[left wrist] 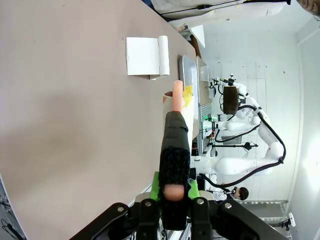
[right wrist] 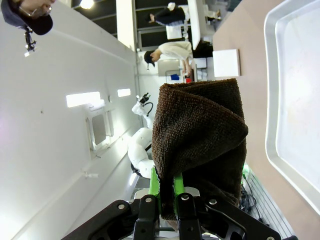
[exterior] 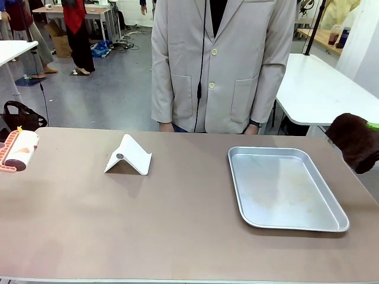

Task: Clean the surface of the table.
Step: Return the Lint Roller and towel to their original positions.

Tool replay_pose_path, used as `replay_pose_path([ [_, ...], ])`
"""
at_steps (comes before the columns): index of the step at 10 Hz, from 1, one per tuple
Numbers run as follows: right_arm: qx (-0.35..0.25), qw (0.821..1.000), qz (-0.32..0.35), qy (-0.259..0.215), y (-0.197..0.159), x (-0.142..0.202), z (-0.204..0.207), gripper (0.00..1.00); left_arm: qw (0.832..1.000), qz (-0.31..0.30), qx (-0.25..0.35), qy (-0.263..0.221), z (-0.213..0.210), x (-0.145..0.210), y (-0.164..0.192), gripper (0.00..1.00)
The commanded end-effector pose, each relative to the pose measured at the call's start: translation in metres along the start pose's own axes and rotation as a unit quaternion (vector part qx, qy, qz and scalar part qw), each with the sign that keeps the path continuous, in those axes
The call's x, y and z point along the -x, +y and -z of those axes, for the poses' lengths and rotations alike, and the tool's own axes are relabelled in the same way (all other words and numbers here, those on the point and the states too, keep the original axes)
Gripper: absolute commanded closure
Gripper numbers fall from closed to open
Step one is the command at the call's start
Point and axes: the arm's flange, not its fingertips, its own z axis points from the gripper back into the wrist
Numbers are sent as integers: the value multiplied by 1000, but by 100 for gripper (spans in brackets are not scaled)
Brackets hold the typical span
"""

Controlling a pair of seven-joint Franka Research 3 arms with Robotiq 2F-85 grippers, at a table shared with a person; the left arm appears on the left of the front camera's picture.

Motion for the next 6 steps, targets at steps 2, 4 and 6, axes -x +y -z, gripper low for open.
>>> replay_pose_path([
  [2, -7, 1000, 8, 2, 7, 1, 0, 88, 1000, 2, 4, -8, 0, 0, -5, 77],
  [4, -7, 1000, 8, 2, 7, 1, 0, 88, 1000, 2, 4, -8, 0, 0, -5, 77],
  [6, 1, 1000, -6, -8, 11, 6, 10, 88, 1000, 0, 0, 0, 0, 0, 0, 77],
])
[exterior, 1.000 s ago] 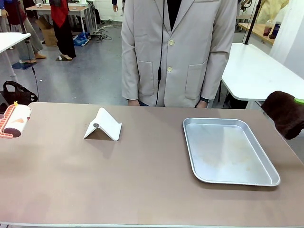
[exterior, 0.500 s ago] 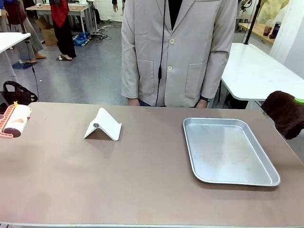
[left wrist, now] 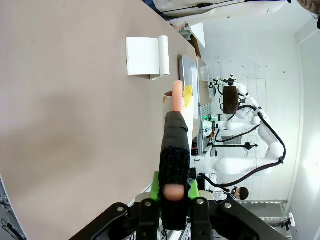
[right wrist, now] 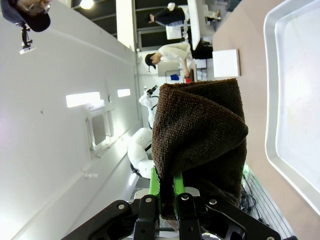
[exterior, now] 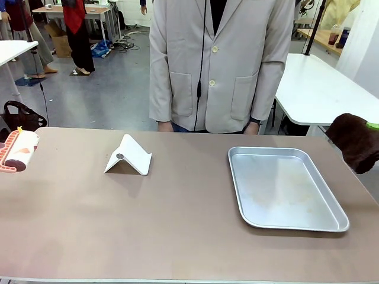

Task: Clean the surface of the table.
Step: Return the Lint Roller and towel to their original positions.

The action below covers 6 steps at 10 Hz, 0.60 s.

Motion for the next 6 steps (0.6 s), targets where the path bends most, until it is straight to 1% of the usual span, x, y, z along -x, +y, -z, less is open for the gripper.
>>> replay_pose_path([
  [1, 25, 1000, -17, -2, 26, 7, 41, 88, 1000, 8, -10, -15, 15, -21, -21, 77],
  [2, 59, 998, -23, 19, 41, 8, 84, 88, 1000, 23, -12, -13, 32, -40, -50, 77],
  [3, 90, 995, -21, 28, 49, 8, 121, 88, 999, 33, -29, -6, 48, -53, -72, 77],
  [4, 118, 992, -18, 37, 52, 8, 157, 88, 999, 44, -25, 12, 65, -60, -89, 77],
  [5, 149, 988, -21, 36, 51, 10, 193, 88, 998, 44, -34, 12, 81, -64, -107, 77],
  [6, 174, 984, -40, 19, 50, 17, 235, 88, 997, 53, -42, 19, 104, -65, -133, 77],
])
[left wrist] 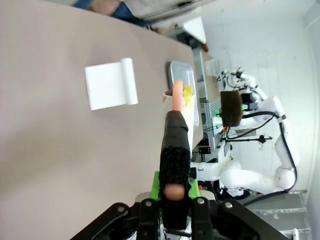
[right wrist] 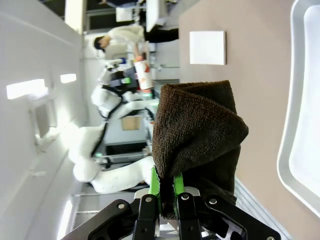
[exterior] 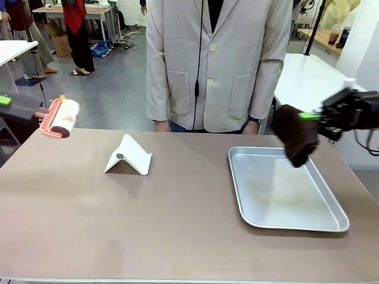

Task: Clean the surface of the table.
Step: Return the Lint Roller and towel to their original positions.

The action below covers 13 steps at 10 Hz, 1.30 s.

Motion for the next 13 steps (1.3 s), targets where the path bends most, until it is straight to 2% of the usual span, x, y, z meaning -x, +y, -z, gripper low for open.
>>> replay_pose_path([
  [1, 42, 998, -12, -38, 18, 6, 66, 88, 1000, -1, -28, 13, 30, -1, -41, 77],
  [4, 134, 990, -35, -23, 13, 7, 155, 88, 994, -14, -108, 14, 107, -29, -115, 77],
  [5, 145, 987, -63, -5, 7, -4, 173, 88, 989, 3, -148, 31, 136, -37, -126, 77],
  [6, 166, 983, -73, -11, -2, -17, 186, 88, 984, 13, -173, 30, 164, -42, -135, 77],
  [7, 176, 983, -60, -2, -13, -26, 197, 88, 980, 20, -195, 31, 188, -46, -142, 77],
  [9, 173, 984, -35, -12, -36, -42, 210, 88, 972, 21, -230, 51, 231, -58, -142, 77],
  [13, 148, 989, -2, -20, -76, -72, 211, 88, 959, 6, -273, 78, 287, -71, -108, 77],
])
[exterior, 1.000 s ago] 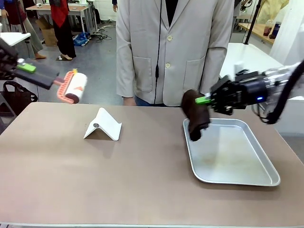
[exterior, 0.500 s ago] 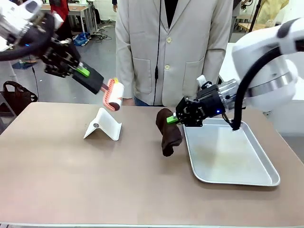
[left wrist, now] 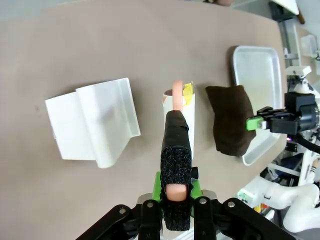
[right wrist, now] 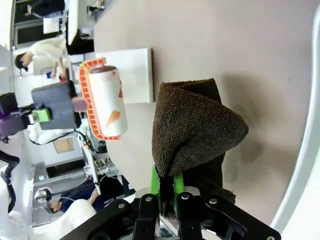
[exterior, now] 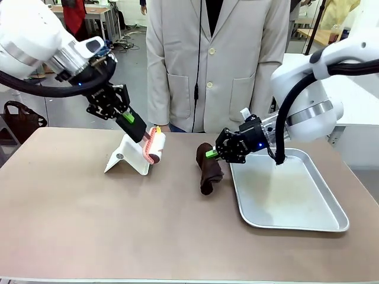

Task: Clean the surface of the table.
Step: Return the Lint Roller and towel to their original positions.

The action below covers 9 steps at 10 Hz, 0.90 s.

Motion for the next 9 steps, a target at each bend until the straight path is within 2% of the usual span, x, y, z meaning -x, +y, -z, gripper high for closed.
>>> replay_pose_path([
  [1, -24, 1000, 1, -17, -4, -9, 4, 88, 1000, -23, -17, -6, 4, -13, -1, 77],
  [2, -19, 1000, 4, -24, -8, -12, 0, 88, 999, -33, 0, 6, 4, -15, 3, 77],
  [3, -2, 1000, 7, -3, -7, -6, 0, 88, 1000, -7, -5, 3, 9, -5, 5, 77],
  [5, -2, 1000, 7, -3, -7, -6, 0, 88, 1000, -7, -5, 3, 9, -5, 5, 77],
  [9, 12, 999, 16, -31, -13, -8, 10, 88, 998, -56, -26, -15, 18, -3, 17, 77],
])
